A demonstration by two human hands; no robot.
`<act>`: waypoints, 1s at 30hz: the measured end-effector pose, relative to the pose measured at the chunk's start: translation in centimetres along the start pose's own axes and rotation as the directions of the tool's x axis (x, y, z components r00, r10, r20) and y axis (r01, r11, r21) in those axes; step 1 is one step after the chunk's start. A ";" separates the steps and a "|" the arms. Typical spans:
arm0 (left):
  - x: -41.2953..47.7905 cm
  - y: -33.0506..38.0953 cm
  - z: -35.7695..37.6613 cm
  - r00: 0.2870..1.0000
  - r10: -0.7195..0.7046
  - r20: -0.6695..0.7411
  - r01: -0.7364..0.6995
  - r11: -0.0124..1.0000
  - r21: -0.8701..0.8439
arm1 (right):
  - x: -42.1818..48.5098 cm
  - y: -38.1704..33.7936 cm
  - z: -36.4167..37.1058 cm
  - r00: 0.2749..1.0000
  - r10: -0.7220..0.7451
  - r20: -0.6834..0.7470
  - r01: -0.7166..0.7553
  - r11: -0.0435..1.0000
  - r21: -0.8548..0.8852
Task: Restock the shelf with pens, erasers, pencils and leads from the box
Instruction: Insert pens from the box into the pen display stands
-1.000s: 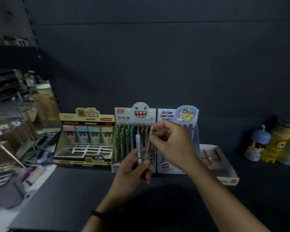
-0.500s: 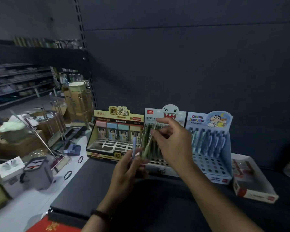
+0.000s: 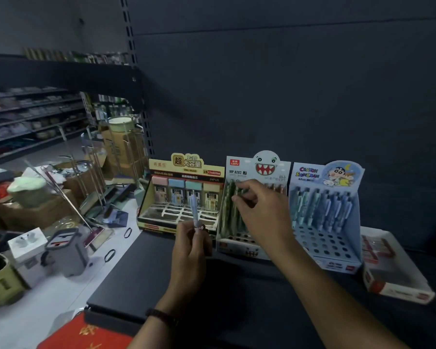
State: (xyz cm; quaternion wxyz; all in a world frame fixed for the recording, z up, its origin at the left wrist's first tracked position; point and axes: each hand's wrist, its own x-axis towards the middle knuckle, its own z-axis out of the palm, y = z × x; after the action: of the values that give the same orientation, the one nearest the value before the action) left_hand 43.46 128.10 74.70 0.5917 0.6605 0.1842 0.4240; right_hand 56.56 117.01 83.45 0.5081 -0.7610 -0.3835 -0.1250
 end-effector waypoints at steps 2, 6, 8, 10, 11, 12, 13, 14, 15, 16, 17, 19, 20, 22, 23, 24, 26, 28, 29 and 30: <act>-0.1 0.2 0.1 0.997 0.075 0.034 -0.076 0.997 0.020 | -0.1 0.1 0.1 1.000 0.011 0.008 -0.011 1.000 0.008; -0.2 0.6 0.2 0.995 0.057 0.078 -0.054 0.998 -0.034 | -0.1 -0.2 0.1 1.000 -0.004 0.011 0.005 1.000 -0.013; -0.2 0.9 0.3 0.995 0.055 0.079 -0.050 0.997 -0.057 | -0.2 -0.3 0.2 1.000 -0.013 0.024 0.014 1.000 -0.025; -0.2 0.9 0.3 0.996 0.044 0.079 -0.039 0.997 -0.066 | -0.2 -0.4 0.3 0.999 -0.002 0.041 0.004 0.999 -0.035; -0.3 0.9 0.3 0.996 0.037 0.080 -0.031 0.997 -0.068 | -0.2 -0.3 0.3 0.999 0.008 0.053 -0.005 0.999 -0.050; -0.3 0.9 0.2 0.997 0.026 0.079 -0.021 0.997 -0.069 | -0.3 -0.2 0.4 0.997 0.021 0.072 -0.015 0.997 -0.073; -0.3 1.0 0.2 0.997 0.018 0.078 -0.012 0.998 -0.068 | -0.3 -0.1 0.5 0.994 0.039 0.103 -0.028 0.994 -0.103; -0.4 1.1 0.2 0.997 0.013 0.077 -0.008 0.998 -0.061 | -0.5 -0.1 0.7 0.988 0.060 0.141 -0.042 0.991 -0.127; -0.4 1.3 0.3 0.997 0.011 0.077 -0.007 0.999 -0.053 | -0.6 -0.1 0.8 0.982 0.079 0.173 -0.055 0.989 -0.137; -0.5 1.5 0.4 0.997 0.009 0.077 -0.006 0.999 -0.042 | -0.6 0.0 0.9 0.977 0.087 0.193 -0.061 0.989 -0.137; -0.5 1.6 0.4 0.997 0.007 0.079 -0.005 1.000 -0.029 | -0.6 0.0 0.9 0.975 0.086 0.203 -0.058 0.989 -0.137; -0.5 1.8 0.5 0.997 0.000 0.080 0.000 1.000 -0.010 | -0.8 -0.1 0.5 0.978 0.068 0.198 -0.041 0.989 -0.140; -0.7 2.0 0.5 0.997 0.002 0.083 -0.002 1.000 -0.007 | -0.9 -0.2 0.1 0.982 0.055 0.181 -0.032 0.991 -0.130; -1.3 2.7 0.9 0.997 0.020 0.078 -0.020 1.000 -0.010 | -1.5 -0.3 -0.8 0.993 0.028 0.116 -0.020 0.998 -0.067; -1.7 3.3 1.5 0.998 0.030 0.056 -0.028 0.999 -0.025 | -1.9 -0.2 -1.4 0.997 0.018 0.075 -0.018 1.000 -0.005; -2.2 3.9 2.2 0.999 0.035 0.025 -0.033 0.998 -0.048 | -2.3 -0.1 -2.0 0.999 0.017 0.037 -0.020 0.997 0.070; -3.0 5.1 4.1 1.000 0.006 -0.018 -0.008 0.993 -0.114 | -2.9 0.1 -3.4 0.999 0.028 -0.016 -0.024 0.978 0.206; -3.5 5.8 6.2 0.999 -0.029 0.019 0.031 0.987 -0.158 | -3.2 0.3 -4.9 0.998 0.040 -0.052 -0.025 0.961 0.275; -3.6 5.9 7.1 0.998 -0.029 0.052 0.037 0.985 -0.168 | -3.4 0.4 -5.6 0.996 0.046 -0.071 -0.024 0.959 0.284; -3.7 6.0 8.0 0.996 -0.025 0.087 0.040 0.984 -0.173 | -3.5 0.6 -6.3 0.994 0.055 -0.091 -0.027 0.959 0.281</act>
State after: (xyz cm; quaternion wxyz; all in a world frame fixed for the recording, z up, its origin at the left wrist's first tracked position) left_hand 45.98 118.95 79.56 0.6614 0.6203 0.1318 0.4006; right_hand 55.91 109.78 83.86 0.6311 -0.6825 -0.3559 -0.0963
